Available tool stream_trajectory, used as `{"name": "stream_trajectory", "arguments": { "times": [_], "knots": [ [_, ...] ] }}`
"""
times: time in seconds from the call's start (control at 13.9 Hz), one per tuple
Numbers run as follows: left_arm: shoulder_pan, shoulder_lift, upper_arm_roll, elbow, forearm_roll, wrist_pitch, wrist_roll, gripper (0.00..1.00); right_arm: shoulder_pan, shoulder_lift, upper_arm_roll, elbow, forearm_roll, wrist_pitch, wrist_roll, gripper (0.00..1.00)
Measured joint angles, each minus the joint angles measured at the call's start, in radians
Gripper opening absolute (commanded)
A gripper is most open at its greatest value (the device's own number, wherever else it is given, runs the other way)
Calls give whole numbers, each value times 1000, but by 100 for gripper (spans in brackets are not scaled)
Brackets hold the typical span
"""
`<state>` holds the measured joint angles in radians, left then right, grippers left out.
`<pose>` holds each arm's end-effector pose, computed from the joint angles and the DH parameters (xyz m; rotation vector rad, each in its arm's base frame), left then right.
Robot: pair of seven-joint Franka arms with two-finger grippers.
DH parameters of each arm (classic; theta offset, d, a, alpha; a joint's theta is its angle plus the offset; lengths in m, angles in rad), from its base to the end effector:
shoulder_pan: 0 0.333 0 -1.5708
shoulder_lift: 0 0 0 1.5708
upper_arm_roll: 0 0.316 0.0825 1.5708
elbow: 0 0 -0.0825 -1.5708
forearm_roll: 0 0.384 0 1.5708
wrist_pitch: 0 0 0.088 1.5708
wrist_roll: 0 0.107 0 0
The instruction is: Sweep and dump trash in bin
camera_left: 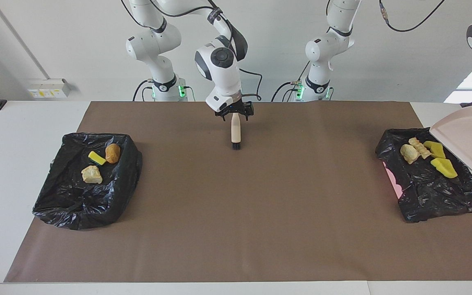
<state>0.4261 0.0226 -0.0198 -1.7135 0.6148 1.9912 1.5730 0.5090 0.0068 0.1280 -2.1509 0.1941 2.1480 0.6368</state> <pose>0.5333 0.2684 0.5951 -2.0068 1.6078 0.4750 0.4273 0.3261 0.3973 -3.0080 0.1607 0.1580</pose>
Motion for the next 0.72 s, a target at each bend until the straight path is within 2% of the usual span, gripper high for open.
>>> {"name": "stream_trajectory", "arguments": {
  "times": [0.29, 0.72],
  "knots": [
    [-131, -30, -5, -11, -154, -191, -248, 0, -102, 4, -4, 86, -113, -1, -2, 100],
    [-396, -73, -10, -119, -333, -235, -818, 0, -306, -13, -8, 169, -141, -10, -79, 100]
  ]
}}
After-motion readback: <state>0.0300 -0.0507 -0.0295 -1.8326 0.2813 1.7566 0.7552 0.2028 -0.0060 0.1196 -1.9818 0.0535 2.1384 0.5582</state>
